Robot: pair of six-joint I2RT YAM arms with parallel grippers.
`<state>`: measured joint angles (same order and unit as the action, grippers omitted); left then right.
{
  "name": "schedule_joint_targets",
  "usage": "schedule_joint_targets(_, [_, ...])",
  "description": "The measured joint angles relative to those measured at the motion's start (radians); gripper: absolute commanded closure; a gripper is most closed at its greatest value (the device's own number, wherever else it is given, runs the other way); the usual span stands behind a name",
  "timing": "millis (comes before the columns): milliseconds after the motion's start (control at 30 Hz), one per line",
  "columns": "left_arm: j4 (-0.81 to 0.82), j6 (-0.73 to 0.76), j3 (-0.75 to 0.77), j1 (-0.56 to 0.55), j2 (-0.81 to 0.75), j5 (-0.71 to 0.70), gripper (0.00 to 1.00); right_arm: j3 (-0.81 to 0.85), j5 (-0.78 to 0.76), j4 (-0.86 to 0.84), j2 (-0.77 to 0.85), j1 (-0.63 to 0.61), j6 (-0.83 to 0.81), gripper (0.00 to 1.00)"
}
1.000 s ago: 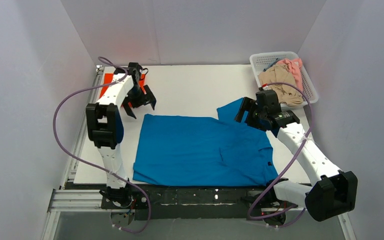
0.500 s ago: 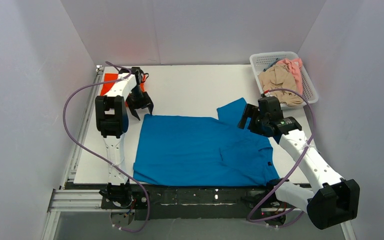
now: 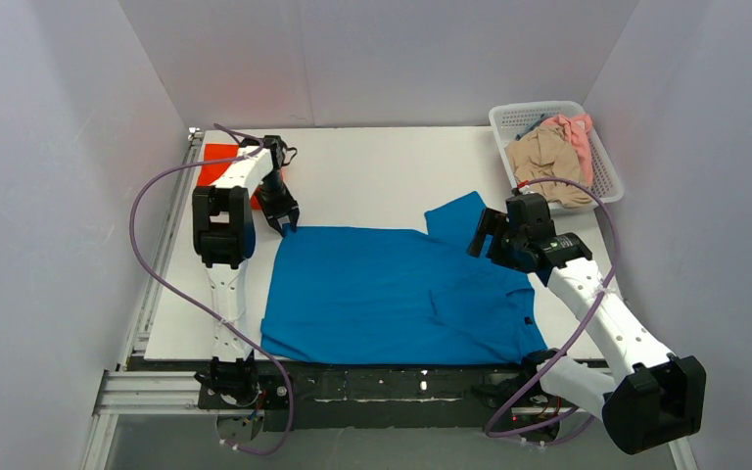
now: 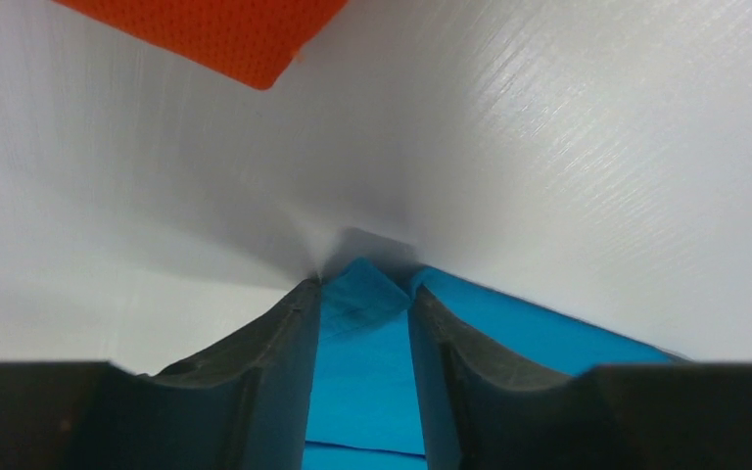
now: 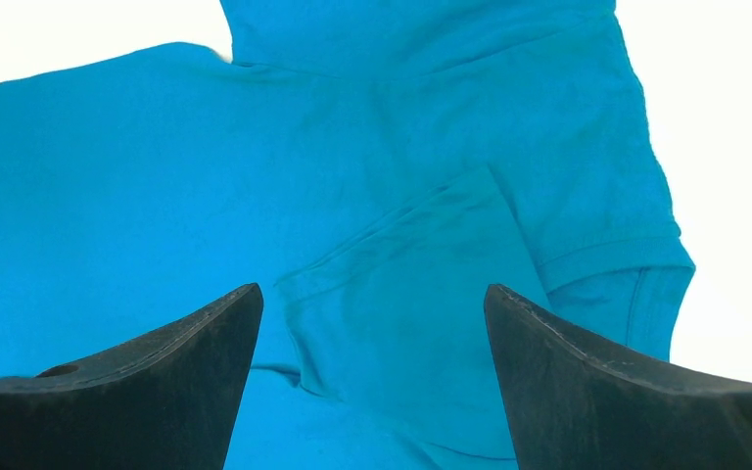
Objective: Fold and stack the t-shirts
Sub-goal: Grab the side of the flattened tshirt furthest away from the robot with both arms
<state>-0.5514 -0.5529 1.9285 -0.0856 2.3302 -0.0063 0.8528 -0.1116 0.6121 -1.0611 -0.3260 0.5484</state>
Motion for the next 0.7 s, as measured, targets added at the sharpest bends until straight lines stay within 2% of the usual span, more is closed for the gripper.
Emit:
schedule_joint_targets(100, [0.000, 0.013, 0.000, -0.002, 0.002, 0.002, 0.77, 0.000, -0.008, 0.000, -0.001, 0.002, -0.003, 0.09])
schedule_joint_targets(233, [0.001, 0.030, -0.006, 0.000, 0.002, 0.014, 0.99, 0.002, -0.024, -0.001, -0.028, 0.002, -0.003, 0.09])
schedule_joint_targets(367, [0.017, 0.045, -0.029, 0.004, -0.009, 0.023, 1.00, 0.055, -0.043, 0.004, -0.143, 0.006, -0.003, 0.10])
schedule_joint_targets(500, [0.034, 0.054, -0.047, 0.004, -0.021, 0.031, 1.00, 0.240, -0.065, 0.015, -0.336, 0.014, 0.000, 0.12])
schedule_joint_targets(700, [0.050, 0.055, -0.065, 0.006, -0.032, 0.043, 1.00, 0.713, -0.121, 0.045, -0.763, 0.050, 0.001, 0.13])
